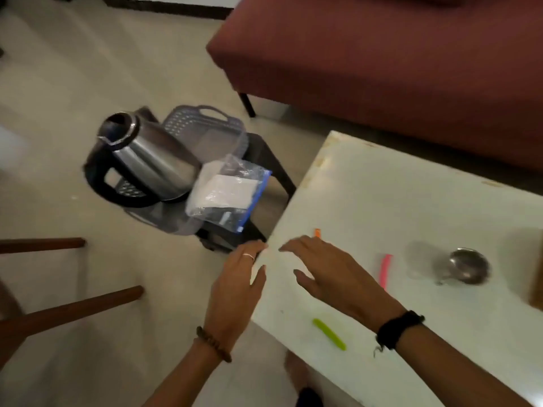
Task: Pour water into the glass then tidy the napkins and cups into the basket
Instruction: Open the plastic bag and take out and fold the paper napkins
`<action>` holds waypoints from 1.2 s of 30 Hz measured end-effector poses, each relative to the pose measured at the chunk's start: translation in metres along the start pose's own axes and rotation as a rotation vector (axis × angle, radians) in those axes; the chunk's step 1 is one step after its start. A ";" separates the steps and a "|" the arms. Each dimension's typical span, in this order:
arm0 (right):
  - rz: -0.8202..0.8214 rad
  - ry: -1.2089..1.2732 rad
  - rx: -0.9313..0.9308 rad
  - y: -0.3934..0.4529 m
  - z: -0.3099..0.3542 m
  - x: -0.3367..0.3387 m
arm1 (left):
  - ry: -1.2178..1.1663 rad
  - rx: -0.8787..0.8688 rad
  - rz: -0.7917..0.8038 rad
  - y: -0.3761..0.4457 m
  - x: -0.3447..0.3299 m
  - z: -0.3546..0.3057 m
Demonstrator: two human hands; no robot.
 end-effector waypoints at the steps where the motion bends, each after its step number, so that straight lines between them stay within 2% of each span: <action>1: 0.027 -0.024 0.027 0.024 0.007 -0.016 | 0.131 -0.087 -0.007 0.016 0.009 0.023; 4: 0.090 -0.119 0.099 0.087 0.016 -0.061 | 0.403 -0.277 0.019 0.064 0.026 0.082; 8: 0.088 -0.308 0.201 0.146 0.010 -0.106 | 0.456 -0.241 0.071 0.119 0.025 0.136; 11: 0.092 -0.363 0.213 0.171 0.000 -0.123 | 0.385 -0.231 0.089 0.139 0.016 0.150; 17: 0.101 -0.416 0.278 0.184 -0.007 -0.131 | 0.242 -0.345 -0.118 0.149 0.027 0.151; 22: -0.037 -0.432 0.332 0.170 0.003 -0.100 | 0.120 -0.504 -0.309 0.156 0.057 0.119; 24: -0.147 -0.418 0.347 0.158 0.012 -0.076 | -0.092 -0.422 -0.292 0.154 0.067 0.101; 27: -0.282 -0.417 0.386 0.128 0.018 -0.037 | -0.347 -0.297 -0.126 0.147 0.068 0.072; 30: -0.305 -0.302 0.267 0.082 0.018 0.002 | -0.457 -0.231 0.034 0.129 0.058 0.034; 32: -0.281 -0.187 0.063 0.048 0.017 0.032 | -0.502 -0.231 0.107 0.109 0.044 0.004; 34: -0.260 -0.077 -0.152 0.016 0.011 0.058 | -0.694 -0.154 0.204 0.083 0.029 -0.029; 36: -0.256 0.017 -0.275 -0.011 0.001 0.075 | -0.897 -0.072 0.270 0.058 0.014 -0.058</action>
Point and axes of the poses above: each hand's wrist, its own y-axis towards the middle knuckle, its own x-axis out of the back of the hand, z = x × y, the point moved 1 cm from there along y, towards the middle knuckle, and after that the axes turned 12 degrees about -z, right-handed, at the moved point
